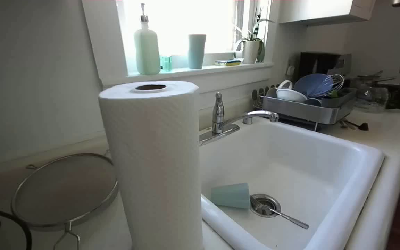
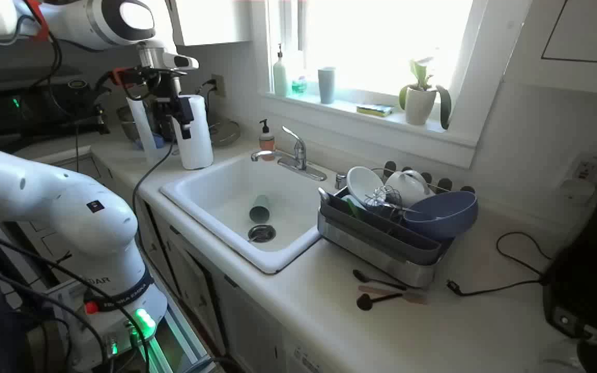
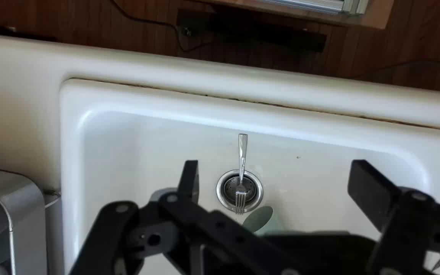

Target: Remove a white plate from the dishes drying rack and place it in the sink

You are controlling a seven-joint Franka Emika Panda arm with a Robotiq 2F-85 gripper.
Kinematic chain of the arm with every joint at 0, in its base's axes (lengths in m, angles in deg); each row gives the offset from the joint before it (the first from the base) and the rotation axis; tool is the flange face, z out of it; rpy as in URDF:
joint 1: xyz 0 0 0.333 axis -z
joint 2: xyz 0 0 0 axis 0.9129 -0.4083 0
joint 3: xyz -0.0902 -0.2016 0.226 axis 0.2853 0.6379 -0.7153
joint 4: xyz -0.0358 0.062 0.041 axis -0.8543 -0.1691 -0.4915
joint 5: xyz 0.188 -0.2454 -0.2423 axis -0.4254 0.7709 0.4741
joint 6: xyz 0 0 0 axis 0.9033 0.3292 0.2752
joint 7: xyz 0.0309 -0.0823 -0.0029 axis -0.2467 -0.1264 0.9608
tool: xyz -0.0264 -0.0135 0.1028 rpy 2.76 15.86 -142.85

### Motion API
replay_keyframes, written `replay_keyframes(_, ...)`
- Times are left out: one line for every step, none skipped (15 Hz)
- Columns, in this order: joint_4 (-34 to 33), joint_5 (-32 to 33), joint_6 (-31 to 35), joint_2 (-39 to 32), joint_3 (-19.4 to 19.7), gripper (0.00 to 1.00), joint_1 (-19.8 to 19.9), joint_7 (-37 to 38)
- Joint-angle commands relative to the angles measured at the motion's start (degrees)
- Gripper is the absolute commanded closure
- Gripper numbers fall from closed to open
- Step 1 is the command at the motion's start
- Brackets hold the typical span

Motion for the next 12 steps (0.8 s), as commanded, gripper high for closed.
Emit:
replay_keyframes(-0.13,0.27,-0.07,-0.18,0.4,0.0,-0.56,0.32)
replay_keyframes(-0.13,0.27,-0.06,-0.18,0.4,0.0,-0.56,0.32)
replay_keyframes(-0.13,0.27,-0.06,-0.18,0.4,0.0,-0.56,0.32)
replay_keyframes(-0.13,0.27,-0.06,-0.18,0.4,0.0,-0.56,0.32)
replay_keyframes(-0.13,0.27,-0.06,-0.18,0.4,0.0,-0.56,0.32)
replay_keyframes(-0.13,0.27,-0.06,-0.18,0.4,0.0,-0.56,0.32)
replay_keyframes(-0.13,0.27,-0.06,-0.18,0.4,0.0,-0.56,0.32)
replay_keyframes(-0.13,0.27,-0.06,-0.18,0.4,0.0,-0.56,0.32)
replay_keyframes(-0.13,0.27,-0.06,-0.18,0.4,0.0,-0.56,0.32)
replay_keyframes(-0.13,0.27,-0.06,-0.18,0.4,0.0,-0.56,0.32)
replay_keyframes(-0.13,0.27,-0.06,-0.18,0.4,0.0,-0.56,0.32)
replay_keyframes(-0.78,0.42,0.88,-0.62,1.17,0.0,-0.06,-0.1)
